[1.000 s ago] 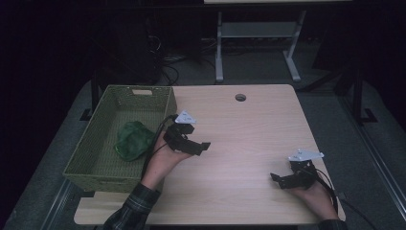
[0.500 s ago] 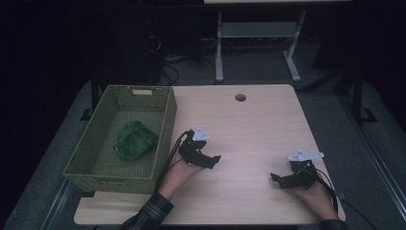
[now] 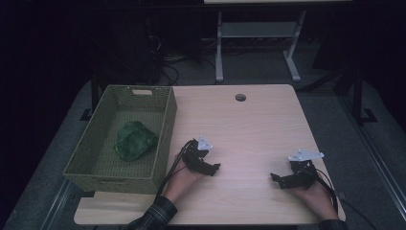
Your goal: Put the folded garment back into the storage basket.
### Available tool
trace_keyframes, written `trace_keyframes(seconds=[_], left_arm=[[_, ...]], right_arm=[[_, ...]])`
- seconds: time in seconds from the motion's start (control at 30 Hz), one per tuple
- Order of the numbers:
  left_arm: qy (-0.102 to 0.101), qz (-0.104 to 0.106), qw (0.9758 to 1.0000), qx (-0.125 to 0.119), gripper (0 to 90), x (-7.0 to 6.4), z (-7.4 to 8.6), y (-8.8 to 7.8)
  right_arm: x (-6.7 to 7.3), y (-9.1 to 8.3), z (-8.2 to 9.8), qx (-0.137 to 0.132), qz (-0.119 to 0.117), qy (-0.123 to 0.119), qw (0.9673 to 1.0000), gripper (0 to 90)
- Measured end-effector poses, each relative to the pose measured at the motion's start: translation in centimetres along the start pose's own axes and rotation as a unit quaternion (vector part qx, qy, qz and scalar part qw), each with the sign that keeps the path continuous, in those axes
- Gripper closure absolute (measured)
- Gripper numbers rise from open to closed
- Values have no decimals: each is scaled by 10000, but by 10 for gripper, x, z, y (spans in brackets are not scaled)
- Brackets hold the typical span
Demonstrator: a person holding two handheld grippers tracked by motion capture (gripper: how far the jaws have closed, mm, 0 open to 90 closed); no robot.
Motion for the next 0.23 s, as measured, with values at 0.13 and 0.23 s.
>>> trace_keyframes(seconds=[0.13, 0.23], left_arm=[[51, 10, 10000, -72, 131, 0, 1, 0], [54, 11, 9998, -168, 130, 0, 1, 0]], right_arm=[[0, 0, 0, 1, -1, 3, 10000, 19], [0, 0, 0, 1, -1, 2, 10000, 19]])
Point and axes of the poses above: each handheld gripper's, and its own axes: y roughly forward along the jaws, z roughly out of its underside, x roughly to its left, the point moved 10 cm from there along y, roughly forward along the jaws, and after that the axes turned 10 degrees about -x, right-handed, at the moved point
